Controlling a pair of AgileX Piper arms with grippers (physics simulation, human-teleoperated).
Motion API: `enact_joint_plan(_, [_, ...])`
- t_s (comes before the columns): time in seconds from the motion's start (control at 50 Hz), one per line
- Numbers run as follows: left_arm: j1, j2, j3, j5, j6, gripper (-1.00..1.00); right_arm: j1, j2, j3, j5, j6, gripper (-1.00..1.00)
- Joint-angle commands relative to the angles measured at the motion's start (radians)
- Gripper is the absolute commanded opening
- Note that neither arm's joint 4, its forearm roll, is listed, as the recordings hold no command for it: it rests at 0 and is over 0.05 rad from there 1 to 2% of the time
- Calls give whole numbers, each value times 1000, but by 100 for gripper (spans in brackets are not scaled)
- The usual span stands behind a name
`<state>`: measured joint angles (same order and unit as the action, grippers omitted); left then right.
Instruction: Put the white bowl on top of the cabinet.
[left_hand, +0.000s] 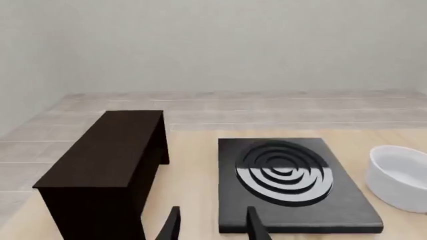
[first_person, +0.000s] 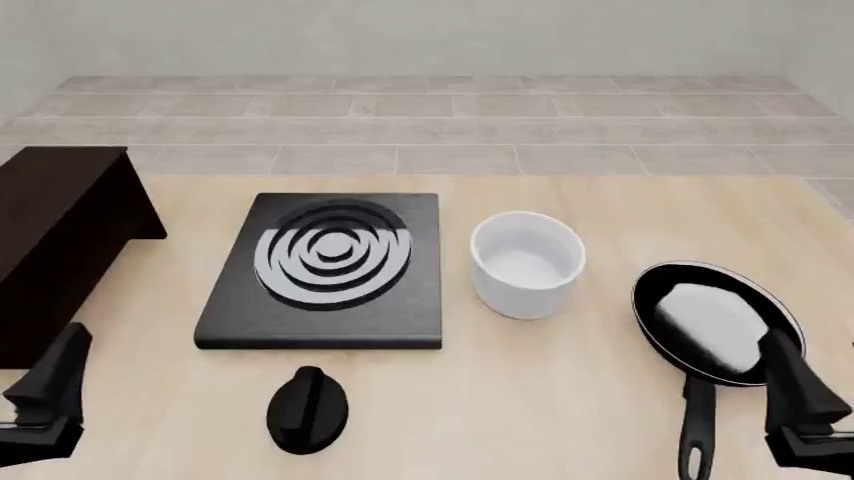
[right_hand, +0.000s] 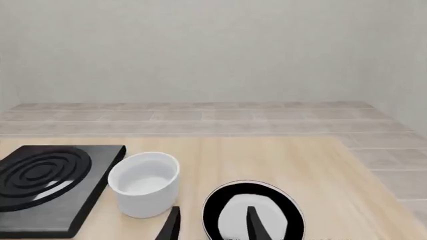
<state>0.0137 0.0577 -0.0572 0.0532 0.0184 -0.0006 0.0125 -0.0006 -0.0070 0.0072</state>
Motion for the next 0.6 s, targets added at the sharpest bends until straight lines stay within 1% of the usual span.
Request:
enact_joint_plan(0.02, [-24, -38, 35, -53, -24, 100, 1, -2, -4, -1, -11, 100])
enact_joint_plan(0.04, [-24, -38, 35, -53, -24, 100, 1, -4, -4, 2, -11, 100])
enact_joint_plan(0.06, [-65, -28, 30, -56, 50, 100, 0, 8, -2, -7, -4, 100])
enact_joint_plan(0.08, [-65, -27, 30, -57, 50, 100, 0, 9, -2, -8, -4, 100])
enact_joint_plan(0.1, [-98, -45, -1, -28, 30, 100, -1, 39, -1, -26, 16, 100])
enact_joint_plan(0.12, [-87, -36, -13, -22, -31, 100, -2, 59, -1, -38, 27, 100])
enact_joint_plan(0.14, [-72, -17, -34, -14, -43, 100, -2, 56, -1, -37, 23, 100])
enact_joint_plan(0.16, [-92, -17, -43, -10, -19, 100, -1, 33, -2, -24, 9, 100])
enact_joint_plan(0.18, [-99, -10, -50, -7, -30, 100, 1, 7, -2, -10, -10, 100])
enact_joint_plan(0.2, [-104, 23, -47, -24, -40, 100, 1, 9, -2, -9, -4, 100])
enact_joint_plan(0.22, [-104, 25, -47, -27, -40, 100, -1, 28, -2, -16, 14, 100])
enact_joint_plan(0.24, [-128, 31, -42, -33, -30, 100, -1, 30, -2, -18, 14, 100])
enact_joint_plan(0.26, [-137, 34, -60, -15, -26, 100, -2, 53, -1, -36, 21, 100])
enact_joint_plan(0.28, [-137, 33, -61, -14, -26, 100, -2, 55, -1, -39, 21, 100])
enact_joint_plan(0.34, [-143, 49, -90, -1, -34, 100, 1, 11, -2, -13, -9, 100])
enact_joint_plan(0.36, [-160, 56, -99, 1, 5, 100, 1, 14, -2, -14, -6, 100])
enact_joint_plan(0.38, [-198, 59, -119, 14, 114, 100, 0, 32, -2, -24, 8, 100])
enact_joint_plan(0.4, [-177, 59, -152, 40, 37, 100, -2, 59, -1, -39, 25, 100])
enact_joint_plan(0.42, [-158, 72, -172, 50, -9, 100, -2, 61, -1, -43, 23, 100])
enact_joint_plan(0.44, [-167, 88, -190, 57, 22, 100, -1, 47, -2, -33, 16, 100])
enact_joint_plan(0.46, [-176, 92, -203, 65, 32, 100, 0, 20, -3, -17, -2, 100])
enact_joint_plan(0.48, [-183, 100, -216, 74, 14, 100, 1, 9, -3, -12, -10, 100])
enact_joint_plan(0.5, [-183, 105, -229, 86, 12, 100, 1, 18, -2, -17, -4, 100])
enact_joint_plan(0.54, [-184, 114, -247, 101, 11, 100, -2, 64, -1, -46, 23, 100])
enact_joint_plan(0.56, [-186, 125, -259, 110, 2, 100, -2, 71, -1, -54, 22, 100])
enact_joint_plan(0.58, [-190, 139, -272, 120, -24, 100, -1, 62, -1, -49, 17, 100])
enact_joint_plan(0.6, [-193, 141, -279, 126, -9, 100, 0, 42, -1, -37, 6, 100])
